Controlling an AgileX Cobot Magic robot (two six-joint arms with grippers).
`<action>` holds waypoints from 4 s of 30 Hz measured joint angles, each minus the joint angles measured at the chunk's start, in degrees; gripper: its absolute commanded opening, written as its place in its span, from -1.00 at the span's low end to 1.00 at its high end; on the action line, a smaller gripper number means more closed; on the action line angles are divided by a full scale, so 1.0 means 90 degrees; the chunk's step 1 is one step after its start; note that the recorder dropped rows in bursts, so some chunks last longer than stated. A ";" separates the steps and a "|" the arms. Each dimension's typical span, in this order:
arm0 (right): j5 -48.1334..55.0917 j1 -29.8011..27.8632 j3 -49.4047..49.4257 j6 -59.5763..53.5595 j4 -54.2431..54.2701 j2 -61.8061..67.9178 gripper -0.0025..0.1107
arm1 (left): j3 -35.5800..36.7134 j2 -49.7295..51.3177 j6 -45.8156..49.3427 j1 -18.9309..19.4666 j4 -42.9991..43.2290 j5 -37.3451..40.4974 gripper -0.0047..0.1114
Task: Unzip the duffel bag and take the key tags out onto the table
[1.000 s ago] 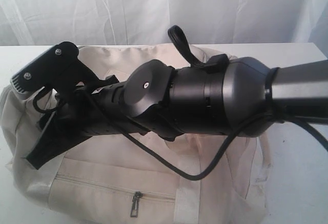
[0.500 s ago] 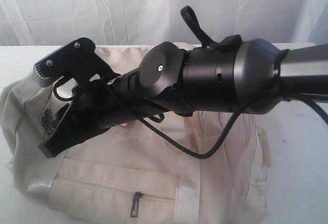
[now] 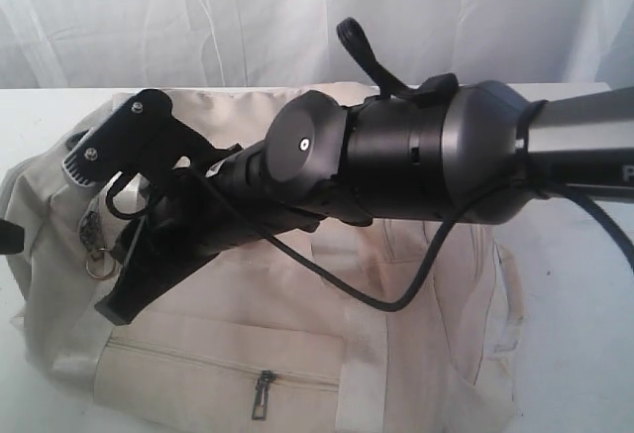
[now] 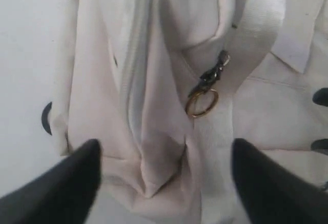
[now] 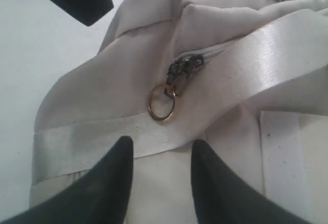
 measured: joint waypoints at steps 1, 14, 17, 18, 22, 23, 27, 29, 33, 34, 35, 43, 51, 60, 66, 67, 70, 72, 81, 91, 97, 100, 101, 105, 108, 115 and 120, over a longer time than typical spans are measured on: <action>-0.0069 0.0010 0.0000 -0.0013 0.0000 0.0029 -0.16 | 0.0006 0.0000 0.0000 0.0000 -0.0047 -0.0131 0.86; -0.1657 0.0763 -0.0011 -0.0716 0.0013 0.0633 0.10 | 0.0016 0.0775 0.0309 -0.0492 -0.0903 -0.0882 -0.19; -0.1997 0.0816 -0.0021 -0.0836 0.0013 0.0855 0.13 | -0.0129 0.0843 0.0335 -0.0492 -0.0947 -0.0575 -0.91; -0.2070 0.0841 -0.0025 -0.0850 0.0013 0.0928 0.13 | -0.0221 0.0847 0.0351 -0.0492 -0.0947 -0.0383 -0.92; -0.2302 0.0984 -0.0051 -0.0884 0.0013 0.1084 0.13 | -0.0428 0.0847 0.0363 -0.0492 -0.0924 0.0004 -0.92; -0.2387 0.1011 -0.0076 -0.0884 0.0013 0.1158 0.13 | -0.0440 0.0847 0.0363 -0.0492 -0.0924 0.0045 -0.92; -0.2570 0.1040 -0.0384 -0.0898 0.0013 0.1452 0.11 | -0.0453 0.0847 0.0363 -0.0492 -0.0924 0.0131 -0.92; -0.2700 0.1040 -0.0444 -0.0898 0.0013 0.1572 0.05 | -0.0453 0.0847 0.0363 -0.0492 -0.0924 0.0143 -0.92; -0.2816 0.1040 -0.0444 -0.0886 0.0013 0.1628 -0.04 | -0.0453 0.0847 0.0363 -0.0492 -0.0937 0.0218 -0.92; -0.2869 0.1065 -0.0444 -0.0886 0.0096 0.1642 -0.04 | -0.0453 0.0847 0.0363 -0.0492 -0.0937 0.0244 -0.92; -0.2896 0.1065 -0.0444 -0.0886 0.0164 0.1642 -0.04 | -0.0453 0.0847 0.0363 -0.0492 -0.0937 0.0244 -0.92; -0.3377 0.1074 -0.0469 -0.1460 0.1545 0.1642 0.03 | -0.0453 0.0857 0.0377 -0.0492 -0.0964 0.0289 -0.92; -0.3545 0.1074 -0.0493 -0.1571 0.1731 0.1642 0.02 | -0.0453 0.0857 0.0377 -0.0492 -0.0977 0.0304 -0.92; -0.3341 0.1074 -0.0493 -0.1571 0.1731 0.1642 -0.10 | -0.0453 0.0857 0.0377 -0.0492 -0.0977 0.0319 -0.92; -0.3328 0.1074 -0.0493 -0.1571 0.1731 0.1728 -0.10 | -0.0453 0.0857 0.0377 -0.0492 -0.0977 0.0319 -0.92; -0.3328 0.1074 -0.0493 -0.1571 0.1731 0.1756 -0.10 | -0.0453 0.0857 0.0377 -0.0492 -0.0961 0.0319 -0.92; -0.3342 0.1074 -0.0493 -0.1571 0.1731 0.1768 -0.20 | -0.0453 0.0869 0.0377 -0.0492 -0.0948 0.0319 -0.92; -0.3355 0.1074 -0.0493 -0.1571 0.1731 0.1768 -0.35 | -0.0453 0.0869 0.0377 -0.0492 -0.0948 0.0319 -0.92; -0.3362 0.1074 -0.0493 -0.1571 0.1911 0.1768 -0.92 | -0.0453 0.0869 0.0386 -0.0492 -0.0948 0.0335 -0.92; -0.2880 0.1074 -0.0493 -0.1646 0.2029 0.1298 -0.96 | -0.0453 0.0869 0.0386 -0.0503 -0.0973 0.0335 -0.92; -0.2791 0.1074 -0.0331 -0.1909 0.2047 0.0871 -0.96 | -0.0453 0.0869 0.0386 -0.0503 -0.0984 0.0335 -0.92; -0.2986 0.1062 -0.0214 -0.2006 0.2047 0.0709 -0.96 | -0.0453 0.0869 0.0386 -0.0503 -0.0984 0.0335 -0.92; -0.3030 0.1037 -0.0197 -0.2022 0.2056 0.0659 -0.96 | -0.0453 0.0869 0.0386 -0.0503 -0.0984 0.0335 -0.92; -0.3192 0.0966 -0.0197 -0.2075 0.2072 0.0610 -0.96 | -0.0453 0.0869 0.0386 -0.0503 -0.0984 0.0335 -0.92; -0.3413 0.0953 -0.0210 -0.2193 0.2072 0.0610 -0.96 | -0.0453 0.0869 0.0386 -0.0503 -0.0984 0.0358 -0.92; -0.3562 0.0742 -0.0494 -0.2251 0.2072 0.0610 -0.96 | -0.0441 0.0869 0.0386 -0.0503 -0.0984 0.0358 -0.92; -0.3484 0.0552 -0.0650 -0.2251 0.2072 0.0610 -0.96 | -0.0441 0.0869 0.0386 -0.0503 -0.0984 0.0358 -0.92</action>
